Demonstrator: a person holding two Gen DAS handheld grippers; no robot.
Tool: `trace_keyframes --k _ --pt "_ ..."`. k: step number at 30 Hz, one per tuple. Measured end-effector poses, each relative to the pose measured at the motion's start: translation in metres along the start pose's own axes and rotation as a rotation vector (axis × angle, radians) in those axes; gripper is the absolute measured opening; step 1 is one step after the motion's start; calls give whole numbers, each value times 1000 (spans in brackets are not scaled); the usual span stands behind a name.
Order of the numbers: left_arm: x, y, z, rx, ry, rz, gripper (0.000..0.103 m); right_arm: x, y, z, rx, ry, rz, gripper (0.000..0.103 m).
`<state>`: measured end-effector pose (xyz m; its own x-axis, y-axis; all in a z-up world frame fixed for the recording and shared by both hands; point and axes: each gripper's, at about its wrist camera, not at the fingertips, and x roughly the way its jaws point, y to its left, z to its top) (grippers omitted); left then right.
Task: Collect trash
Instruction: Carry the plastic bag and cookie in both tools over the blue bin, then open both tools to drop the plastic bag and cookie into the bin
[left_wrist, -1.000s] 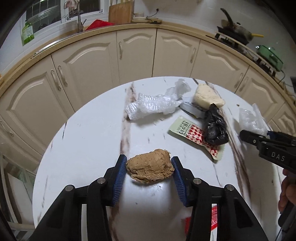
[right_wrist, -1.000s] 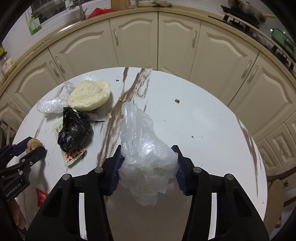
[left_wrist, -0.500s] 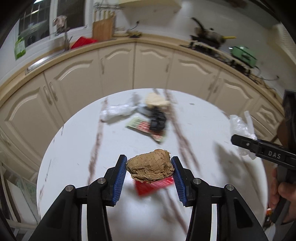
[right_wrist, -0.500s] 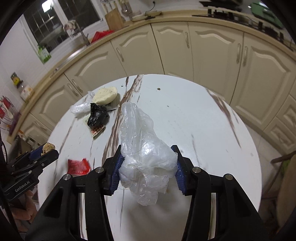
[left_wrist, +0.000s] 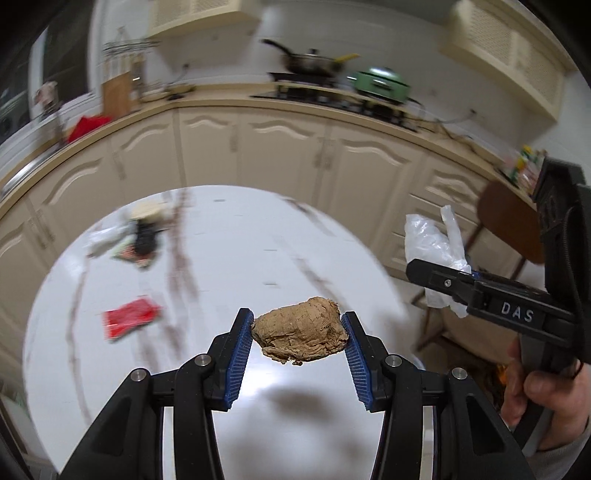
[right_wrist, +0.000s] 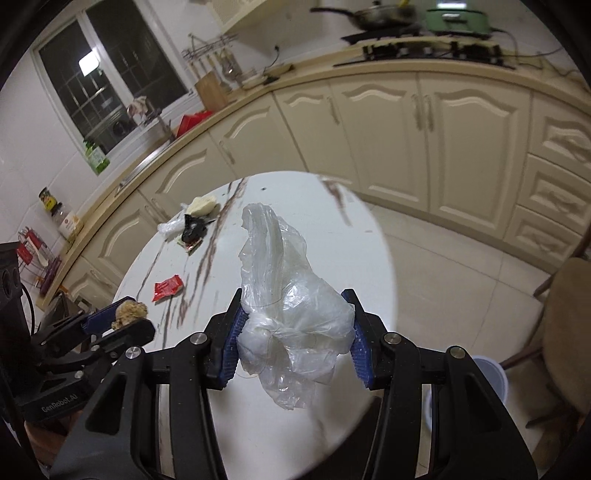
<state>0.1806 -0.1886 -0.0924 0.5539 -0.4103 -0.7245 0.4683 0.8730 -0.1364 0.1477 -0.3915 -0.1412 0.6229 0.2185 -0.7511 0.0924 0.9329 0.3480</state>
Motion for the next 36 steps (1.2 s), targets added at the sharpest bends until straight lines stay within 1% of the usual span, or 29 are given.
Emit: trace_keyframes --k 3,6,9,13,16,17,19,20,22,24,27,31,35,36 --pt "12 -47 -1 66 17 -60 45 -33 -32 -15 44 -43 -56 47" --pt "30 -92 -3 138 36 -112 45 -53 -65 -28 105 -61 -97 47" --pt "49 -137 -10 193 59 -173 45 -71 -110 -48 192 -70 -154 47" --pt "80 -181 -19 266 100 -220 45 -87 -167 -78 307 -65 -241 47" --pt "109 -202 -26 303 146 -251 45 -89 -209 -100 390 -59 -279 47" --pt "121 -211 -31 326 157 -247 45 -89 -223 -108 415 -54 -291 47" --pt "148 -220 -33 348 198 -246 45 -83 -250 -122 464 -33 -313 47" --pt "165 -226 -39 355 235 -251 45 -76 -263 -129 488 -18 -322 47" --pt "195 -233 -41 368 294 -243 45 -64 -282 -141 527 11 -331 47" --pt "224 -242 -48 382 349 -244 45 -46 -304 -153 574 51 -336 47" --pt "256 -255 -55 408 408 -247 45 -20 -331 -171 633 105 -335 47" --pt "297 -265 -56 413 476 -247 45 6 -353 -190 689 162 -324 47" --pt "333 -272 -49 422 539 -222 45 26 -366 -202 718 201 -319 49" --pt "344 -280 -43 420 550 -219 45 29 -368 -205 723 206 -320 50"
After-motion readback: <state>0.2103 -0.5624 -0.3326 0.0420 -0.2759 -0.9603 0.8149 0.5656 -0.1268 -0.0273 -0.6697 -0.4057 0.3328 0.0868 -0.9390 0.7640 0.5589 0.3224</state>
